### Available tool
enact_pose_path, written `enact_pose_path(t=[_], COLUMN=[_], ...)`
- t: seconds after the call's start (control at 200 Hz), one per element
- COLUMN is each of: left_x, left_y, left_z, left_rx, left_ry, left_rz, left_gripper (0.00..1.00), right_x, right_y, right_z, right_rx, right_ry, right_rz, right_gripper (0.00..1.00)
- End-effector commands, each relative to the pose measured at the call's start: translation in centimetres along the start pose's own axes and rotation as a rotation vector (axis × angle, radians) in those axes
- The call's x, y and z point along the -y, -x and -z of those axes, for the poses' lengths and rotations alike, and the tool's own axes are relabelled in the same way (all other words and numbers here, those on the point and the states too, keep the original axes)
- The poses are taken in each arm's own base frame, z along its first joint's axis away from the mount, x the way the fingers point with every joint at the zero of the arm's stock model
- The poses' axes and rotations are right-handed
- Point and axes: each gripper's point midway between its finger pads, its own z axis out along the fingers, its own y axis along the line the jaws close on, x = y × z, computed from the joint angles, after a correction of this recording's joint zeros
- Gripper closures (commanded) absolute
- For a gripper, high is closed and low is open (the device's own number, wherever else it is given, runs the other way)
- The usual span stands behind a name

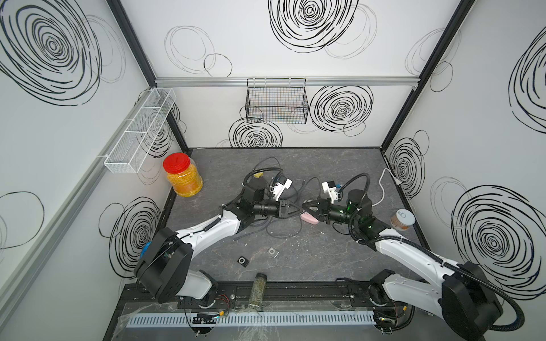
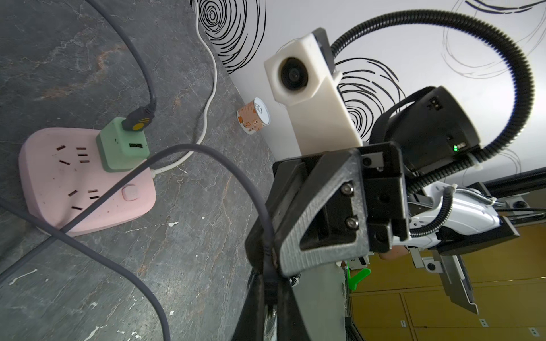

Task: Charge mp3
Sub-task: Pick up the charging cable from the center of the board.

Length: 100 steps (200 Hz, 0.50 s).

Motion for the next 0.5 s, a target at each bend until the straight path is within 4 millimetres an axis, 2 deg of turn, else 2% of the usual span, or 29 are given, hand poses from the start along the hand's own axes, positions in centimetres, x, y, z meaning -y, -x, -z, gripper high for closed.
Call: enact_pose_path(t=[0.0, 0.095, 0.295, 0.325, 0.44, 0.495], left_x=[1.4, 2.1, 2.6, 2.6, 2.3, 2.1], left_y=[0.9, 0.6, 0.8, 0.9, 1.7, 2.1], left_z=[0.2, -0.1, -0.1, -0.1, 0.8, 1.7], left_rx=[0.027, 0.013, 0.018, 0.021, 0.051, 0.067], left_ry=[-0.061, -0.086, -0.106, -0.105, -0.076, -0.049], left_rz=[-0.044, -0.058, -0.055, -0.054, -0.042, -0.047], left_gripper=[0.96, 0.95, 0.9, 0.86, 0.56, 0.5], right_x=[-1.6, -1.3, -1.4, -1.4, -1.0, -0.8], right_y=[-0.3, -0.4, -0.6, -0.5, -0.1, 0.2], right_z=[0.1, -0.2, -0.4, -0.4, -0.2, 0.1], right_rx=[-0.015, -0.028, -0.036, -0.032, -0.005, 0.015], right_ry=[0.058, 0.058, 0.072, 0.069, 0.023, -0.007], right_rz=[0.065, 0.064, 0.092, 0.098, 0.116, 0.129], right_gripper=[0.83, 0.85, 0.96, 0.99, 1.0, 1.0])
